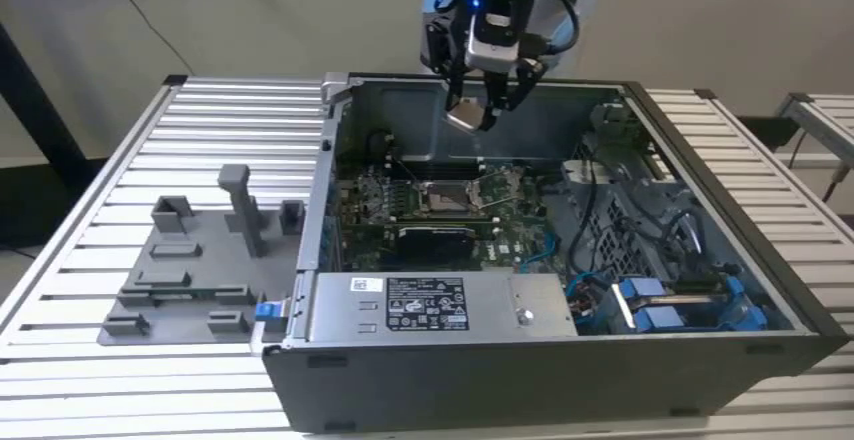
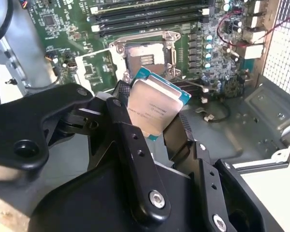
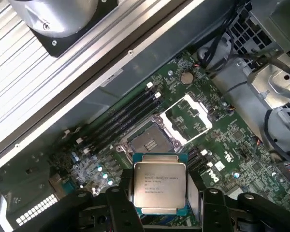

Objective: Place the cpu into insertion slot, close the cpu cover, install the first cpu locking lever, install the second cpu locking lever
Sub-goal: 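Place the cpu into insertion slot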

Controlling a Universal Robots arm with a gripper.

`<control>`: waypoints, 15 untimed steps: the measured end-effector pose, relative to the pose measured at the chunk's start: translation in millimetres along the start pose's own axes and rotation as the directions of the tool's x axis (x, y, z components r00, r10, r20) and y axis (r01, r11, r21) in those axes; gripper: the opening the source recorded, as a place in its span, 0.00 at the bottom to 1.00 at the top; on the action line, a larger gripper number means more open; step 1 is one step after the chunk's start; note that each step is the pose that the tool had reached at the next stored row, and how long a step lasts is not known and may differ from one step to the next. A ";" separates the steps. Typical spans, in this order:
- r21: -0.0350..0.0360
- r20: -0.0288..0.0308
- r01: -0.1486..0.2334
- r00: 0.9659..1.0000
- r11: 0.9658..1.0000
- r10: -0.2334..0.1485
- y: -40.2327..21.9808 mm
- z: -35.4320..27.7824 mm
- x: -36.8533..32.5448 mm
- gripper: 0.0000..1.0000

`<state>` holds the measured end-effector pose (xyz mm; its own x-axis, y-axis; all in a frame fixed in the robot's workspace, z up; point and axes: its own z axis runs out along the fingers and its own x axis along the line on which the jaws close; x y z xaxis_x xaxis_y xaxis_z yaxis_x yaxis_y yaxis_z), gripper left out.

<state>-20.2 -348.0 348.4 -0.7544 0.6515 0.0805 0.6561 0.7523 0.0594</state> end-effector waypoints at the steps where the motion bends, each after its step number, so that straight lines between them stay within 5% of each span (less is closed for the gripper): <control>1: 0.001 -0.002 -0.012 1.000 1.000 0.012 0.0 0.1 0.0 0.54; 8: 0.010 -0.013 -0.094 0.995 0.996 0.094 -0.1 0.9 -0.1 0.54; 15: 0.020 -0.013 -0.166 0.986 0.986 0.166 -0.1 2.2 -0.2 0.54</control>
<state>-20.2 -348.0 346.2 -0.6346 0.7661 0.1022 0.7715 0.6357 0.0256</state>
